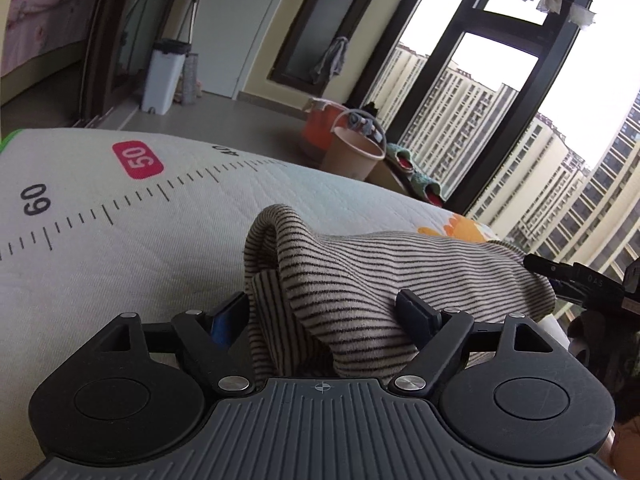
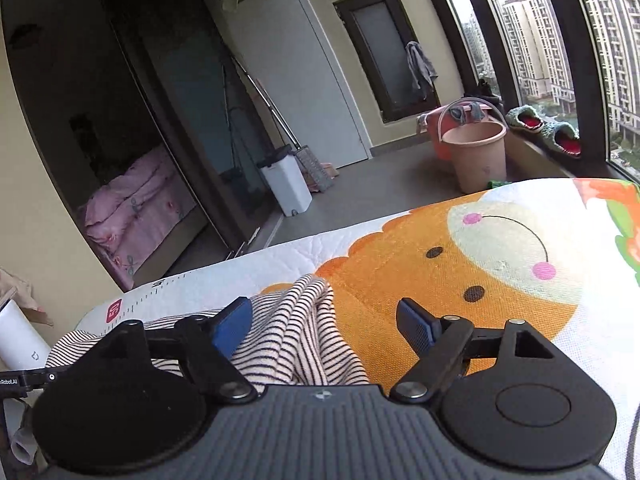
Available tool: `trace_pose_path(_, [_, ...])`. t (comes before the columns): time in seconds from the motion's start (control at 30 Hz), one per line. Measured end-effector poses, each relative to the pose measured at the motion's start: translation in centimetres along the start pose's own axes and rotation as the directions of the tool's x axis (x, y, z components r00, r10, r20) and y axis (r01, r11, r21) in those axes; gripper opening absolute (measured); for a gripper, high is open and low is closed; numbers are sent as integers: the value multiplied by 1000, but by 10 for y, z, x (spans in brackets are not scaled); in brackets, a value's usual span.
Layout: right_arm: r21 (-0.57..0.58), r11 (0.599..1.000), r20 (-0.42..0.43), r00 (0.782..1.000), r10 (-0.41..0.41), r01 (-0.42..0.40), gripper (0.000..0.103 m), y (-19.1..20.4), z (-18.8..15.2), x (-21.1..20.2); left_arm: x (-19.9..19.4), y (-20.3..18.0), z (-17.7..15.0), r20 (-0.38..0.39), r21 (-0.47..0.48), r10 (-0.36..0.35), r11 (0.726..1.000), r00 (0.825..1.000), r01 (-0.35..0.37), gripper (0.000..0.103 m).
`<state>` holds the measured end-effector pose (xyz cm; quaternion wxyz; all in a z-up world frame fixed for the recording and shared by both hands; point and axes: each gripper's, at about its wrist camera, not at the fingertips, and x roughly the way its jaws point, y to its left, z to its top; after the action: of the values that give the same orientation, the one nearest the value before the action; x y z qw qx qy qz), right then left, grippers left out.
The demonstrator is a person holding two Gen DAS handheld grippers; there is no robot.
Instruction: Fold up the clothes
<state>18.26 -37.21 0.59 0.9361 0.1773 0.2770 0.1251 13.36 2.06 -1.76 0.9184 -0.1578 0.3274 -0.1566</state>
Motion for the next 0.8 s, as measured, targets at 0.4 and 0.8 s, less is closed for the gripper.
trace_pose_path(0.4, [-226, 974, 27, 999, 31, -24, 69, 60, -1, -34, -24, -80, 0, 92, 208, -34, 978, 995, 14, 94])
trace_pose_path(0.8, [102, 991, -118, 989, 94, -82, 80, 17, -33, -4, 6, -53, -8, 91, 208, 30, 977, 995, -49, 94])
